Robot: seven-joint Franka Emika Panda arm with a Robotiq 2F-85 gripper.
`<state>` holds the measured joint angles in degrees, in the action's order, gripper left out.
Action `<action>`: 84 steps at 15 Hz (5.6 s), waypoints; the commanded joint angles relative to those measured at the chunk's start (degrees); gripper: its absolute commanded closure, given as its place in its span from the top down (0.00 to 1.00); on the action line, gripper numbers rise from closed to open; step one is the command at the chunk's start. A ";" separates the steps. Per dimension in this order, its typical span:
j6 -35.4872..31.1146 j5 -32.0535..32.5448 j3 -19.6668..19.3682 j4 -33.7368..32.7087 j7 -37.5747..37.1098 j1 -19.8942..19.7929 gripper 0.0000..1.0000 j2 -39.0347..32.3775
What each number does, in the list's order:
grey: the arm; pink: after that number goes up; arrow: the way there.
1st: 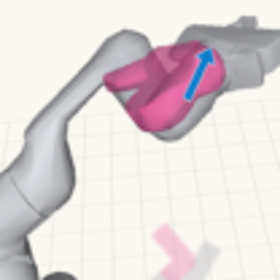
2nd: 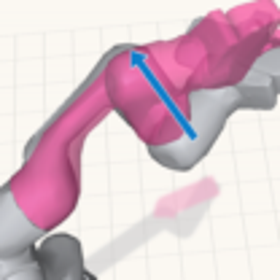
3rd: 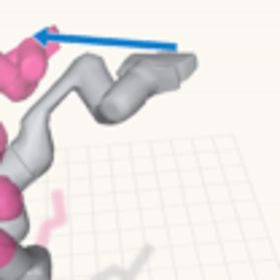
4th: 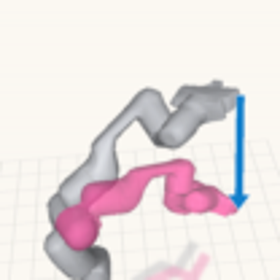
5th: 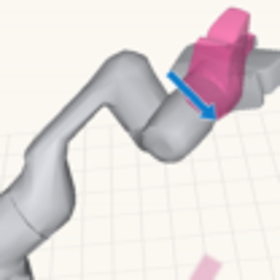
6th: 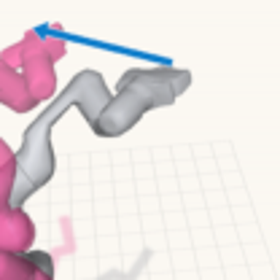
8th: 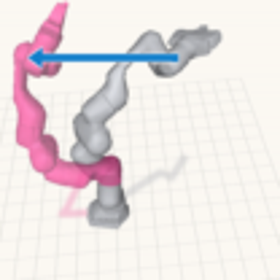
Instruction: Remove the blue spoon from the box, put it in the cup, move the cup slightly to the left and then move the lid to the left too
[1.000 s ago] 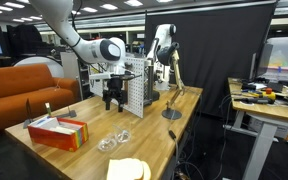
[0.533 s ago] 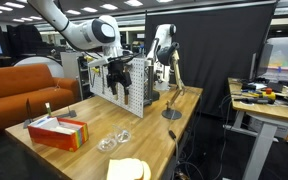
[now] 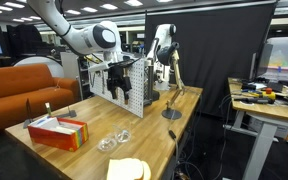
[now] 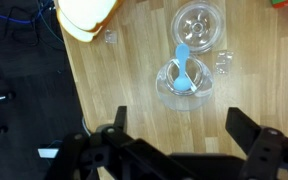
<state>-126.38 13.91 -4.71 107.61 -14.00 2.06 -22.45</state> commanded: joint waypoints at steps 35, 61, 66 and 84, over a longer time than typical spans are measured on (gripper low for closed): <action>11.89 -8.82 1.07 -25.92 11.94 -6.06 0.50 -27.93; 9.69 -13.85 11.11 -22.91 21.37 0.19 0.01 -22.33; 10.34 -12.28 11.93 -24.53 22.65 5.05 0.01 -24.59; 8.69 -9.08 10.89 -22.05 21.37 6.47 0.95 -23.44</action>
<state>-116.89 5.32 6.54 83.93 7.76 9.37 -47.67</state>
